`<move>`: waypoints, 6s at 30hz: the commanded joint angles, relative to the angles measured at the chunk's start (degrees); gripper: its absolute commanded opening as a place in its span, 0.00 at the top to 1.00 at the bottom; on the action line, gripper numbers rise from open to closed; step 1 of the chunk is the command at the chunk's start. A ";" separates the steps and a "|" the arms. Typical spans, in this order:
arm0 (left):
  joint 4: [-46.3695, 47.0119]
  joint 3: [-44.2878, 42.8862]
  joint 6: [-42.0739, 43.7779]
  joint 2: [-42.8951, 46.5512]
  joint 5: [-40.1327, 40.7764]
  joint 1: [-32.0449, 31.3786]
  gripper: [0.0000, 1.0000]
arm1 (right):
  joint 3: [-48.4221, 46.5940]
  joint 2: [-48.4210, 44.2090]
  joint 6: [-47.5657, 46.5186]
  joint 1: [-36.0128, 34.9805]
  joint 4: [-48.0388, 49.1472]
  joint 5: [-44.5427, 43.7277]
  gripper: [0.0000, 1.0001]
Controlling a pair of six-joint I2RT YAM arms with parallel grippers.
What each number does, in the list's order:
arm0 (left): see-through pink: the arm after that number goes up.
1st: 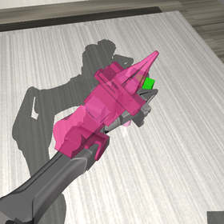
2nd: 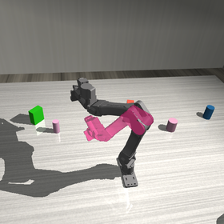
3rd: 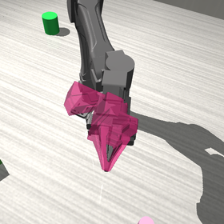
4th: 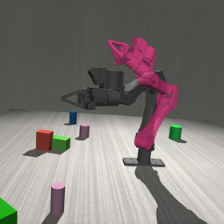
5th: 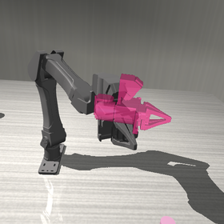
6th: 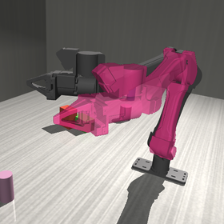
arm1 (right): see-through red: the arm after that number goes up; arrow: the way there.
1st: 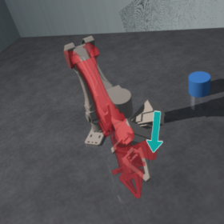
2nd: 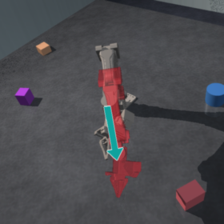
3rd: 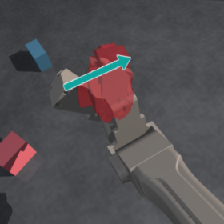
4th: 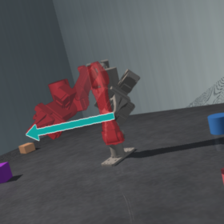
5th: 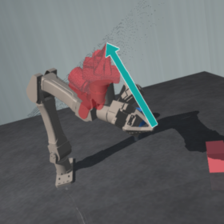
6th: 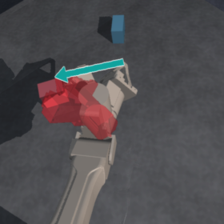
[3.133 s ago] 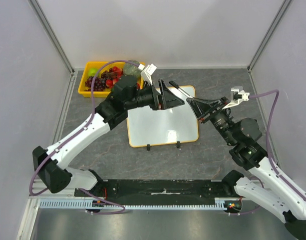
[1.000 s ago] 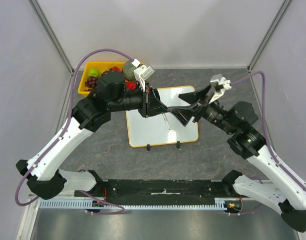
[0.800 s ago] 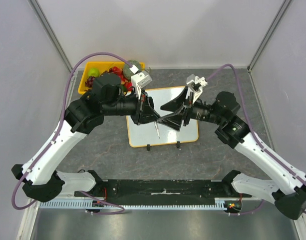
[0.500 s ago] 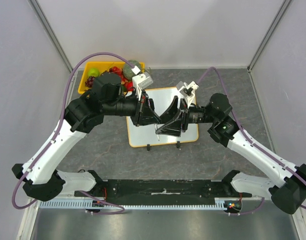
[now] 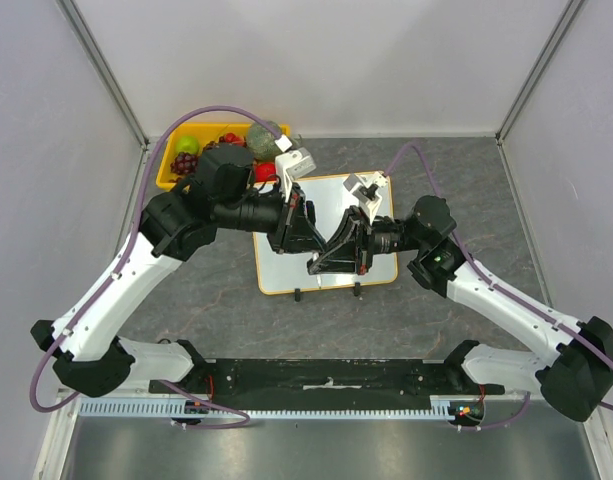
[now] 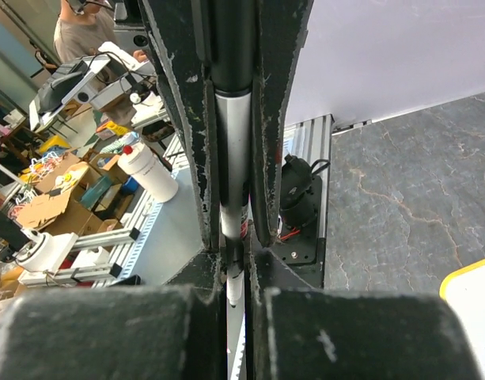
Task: Write a sentence on the whiteboard
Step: Pass from the left arm to the right, then pass from the right arm to the left, then pass from the left arm to the right
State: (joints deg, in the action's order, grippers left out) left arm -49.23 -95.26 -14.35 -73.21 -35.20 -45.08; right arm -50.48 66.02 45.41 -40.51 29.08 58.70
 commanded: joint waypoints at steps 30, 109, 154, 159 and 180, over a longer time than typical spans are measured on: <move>26.37 17.39 -8.15 2.28 -2.32 -0.18 0.17 | 8.11 -15.65 9.08 3.16 -4.30 -42.43 1.00; 15.75 17.48 -2.44 9.05 -9.18 -0.18 0.98 | -4.10 -9.07 -0.14 8.17 -15.54 -6.76 0.72; 12.32 19.24 0.02 9.31 -9.97 -0.18 0.98 | -0.06 -9.33 8.20 8.17 -6.50 -3.15 0.72; 12.58 19.68 0.11 9.49 -9.80 -0.18 0.98 | 0.38 -9.24 9.35 8.08 -5.79 -3.06 0.73; 16.26 24.07 -6.73 15.63 3.54 -0.18 0.11 | -1.47 -13.89 -6.64 8.08 -28.28 -13.68 1.00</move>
State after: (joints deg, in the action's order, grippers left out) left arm -36.97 -72.77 -16.97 -61.41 -38.41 -45.12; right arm -50.04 54.37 44.82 -32.47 8.73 50.28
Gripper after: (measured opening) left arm 0.875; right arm 0.067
